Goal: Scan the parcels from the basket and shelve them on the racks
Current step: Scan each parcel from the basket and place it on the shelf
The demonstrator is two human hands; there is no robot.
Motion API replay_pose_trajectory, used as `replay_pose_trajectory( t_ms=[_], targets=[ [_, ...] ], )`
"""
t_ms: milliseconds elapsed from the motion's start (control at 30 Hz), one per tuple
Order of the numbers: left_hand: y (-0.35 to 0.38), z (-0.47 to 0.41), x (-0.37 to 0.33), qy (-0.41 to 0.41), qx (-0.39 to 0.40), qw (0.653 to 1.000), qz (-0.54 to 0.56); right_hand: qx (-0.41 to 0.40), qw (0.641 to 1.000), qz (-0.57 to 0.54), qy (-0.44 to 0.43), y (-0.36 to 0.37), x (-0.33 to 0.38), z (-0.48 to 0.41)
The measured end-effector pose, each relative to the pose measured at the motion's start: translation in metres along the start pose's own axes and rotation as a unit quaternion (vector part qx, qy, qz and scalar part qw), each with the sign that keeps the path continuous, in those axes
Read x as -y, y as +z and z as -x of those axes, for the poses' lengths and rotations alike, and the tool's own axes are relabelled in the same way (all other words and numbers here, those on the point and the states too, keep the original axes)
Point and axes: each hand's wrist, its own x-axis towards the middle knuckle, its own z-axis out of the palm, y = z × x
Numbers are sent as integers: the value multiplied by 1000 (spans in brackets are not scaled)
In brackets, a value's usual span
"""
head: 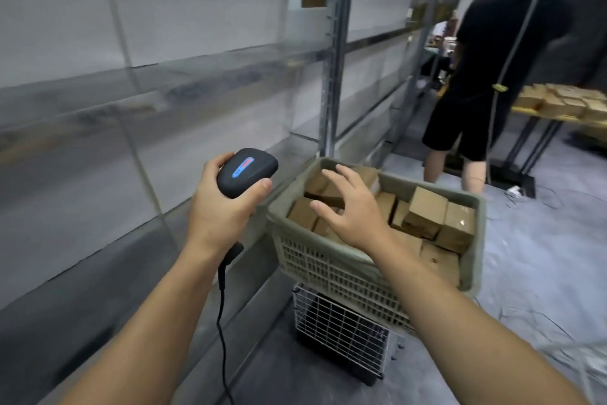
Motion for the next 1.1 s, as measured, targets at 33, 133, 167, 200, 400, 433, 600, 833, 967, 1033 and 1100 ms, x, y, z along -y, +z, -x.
replay_pose_trajectory(
  t_ms=[33, 133, 167, 200, 400, 433, 600, 833, 967, 1033, 1100],
  targets=[
    [11, -4, 5, -8, 11, 1000, 3, -1, 1000, 4, 11, -1, -11, 2],
    [43, -14, 20, -24, 43, 999, 7, -1, 999, 13, 49, -5, -42, 4],
    [53, -18, 24, -26, 54, 998, 12, -1, 998, 12, 64, -6, -52, 3],
    [64, -22, 29, -29, 65, 997, 15, -2, 997, 11, 79, -6, -61, 1],
    [120, -69, 56, -40, 118, 992, 29, -28, 990, 15, 139, -6, -112, -30],
    [130, -79, 60, -43, 126, 991, 29, -29, 988, 17, 151, -5, -120, -36],
    [180, -125, 77, -55, 174, 982, 44, -42, 976, 19, 215, -4, -164, -64],
    [246, -159, 108, -83, 247, 965, 27, -84, 941, 12, 329, -7, -219, -79],
    [272, -168, 124, -101, 284, 953, 20, -87, 917, 22, 388, -6, -251, -79],
    [283, -169, 128, -107, 298, 948, 17, -83, 909, 28, 409, -4, -269, -81],
    [294, -169, 132, -116, 310, 943, 16, -81, 899, 37, 429, -1, -287, -84]
  ],
)
